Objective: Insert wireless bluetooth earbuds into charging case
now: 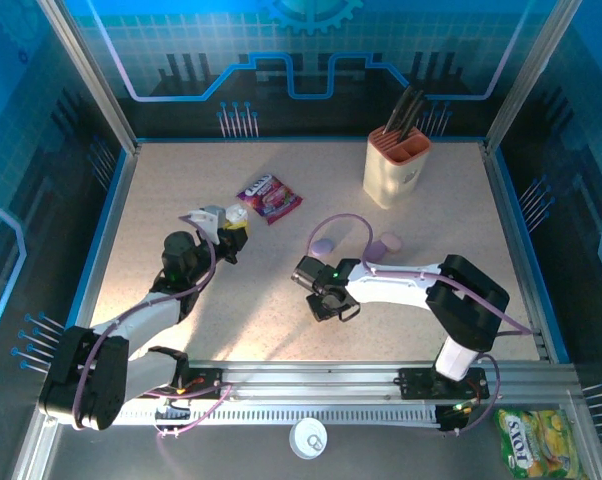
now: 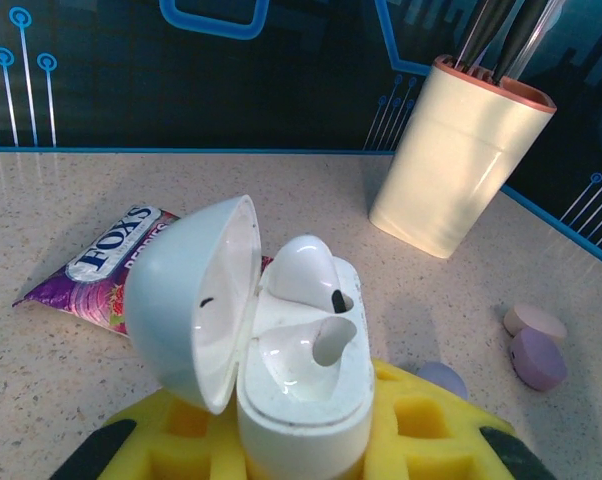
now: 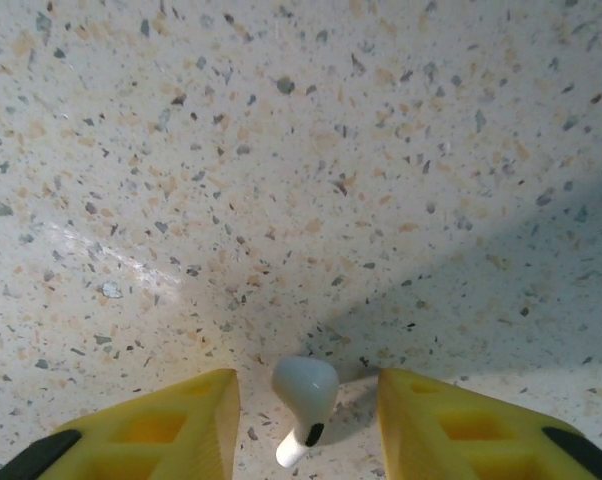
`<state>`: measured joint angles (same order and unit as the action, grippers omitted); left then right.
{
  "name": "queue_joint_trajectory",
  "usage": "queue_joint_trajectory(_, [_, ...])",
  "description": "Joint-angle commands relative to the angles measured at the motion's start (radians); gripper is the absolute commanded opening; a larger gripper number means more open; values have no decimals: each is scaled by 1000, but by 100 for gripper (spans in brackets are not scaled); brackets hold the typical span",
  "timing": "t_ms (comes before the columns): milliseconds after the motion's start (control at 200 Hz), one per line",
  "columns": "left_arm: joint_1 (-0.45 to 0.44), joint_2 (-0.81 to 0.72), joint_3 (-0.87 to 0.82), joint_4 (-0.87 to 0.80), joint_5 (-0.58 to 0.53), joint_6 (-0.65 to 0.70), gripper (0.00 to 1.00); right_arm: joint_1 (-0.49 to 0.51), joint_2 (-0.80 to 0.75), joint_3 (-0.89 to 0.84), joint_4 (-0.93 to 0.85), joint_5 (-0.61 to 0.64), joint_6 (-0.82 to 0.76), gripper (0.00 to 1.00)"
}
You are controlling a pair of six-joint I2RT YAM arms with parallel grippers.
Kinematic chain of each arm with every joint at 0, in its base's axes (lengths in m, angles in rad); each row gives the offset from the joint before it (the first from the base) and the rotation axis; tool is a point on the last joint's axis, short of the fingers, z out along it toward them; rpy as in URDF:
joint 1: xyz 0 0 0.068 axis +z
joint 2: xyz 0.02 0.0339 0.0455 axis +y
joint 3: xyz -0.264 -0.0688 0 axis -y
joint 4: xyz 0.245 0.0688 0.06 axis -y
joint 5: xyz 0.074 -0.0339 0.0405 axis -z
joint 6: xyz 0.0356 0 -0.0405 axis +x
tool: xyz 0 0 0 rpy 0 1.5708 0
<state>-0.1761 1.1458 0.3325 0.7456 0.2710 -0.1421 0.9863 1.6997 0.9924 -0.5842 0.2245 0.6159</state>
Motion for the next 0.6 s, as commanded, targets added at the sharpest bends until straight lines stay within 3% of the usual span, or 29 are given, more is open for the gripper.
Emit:
queue_joint_trajectory(0, [-5,-25,-21,29,28,36,17,-32,-20,33,-42,-23,-9,42])
queue_joint_trajectory(265, [-5,-13,-27,37,28,50,18,-52,37,82,-69,-120,-68,41])
queue_joint_trajectory(595, [-6,-13,-36,51,41,43,18,-60,107,128,-134,-110,-88,37])
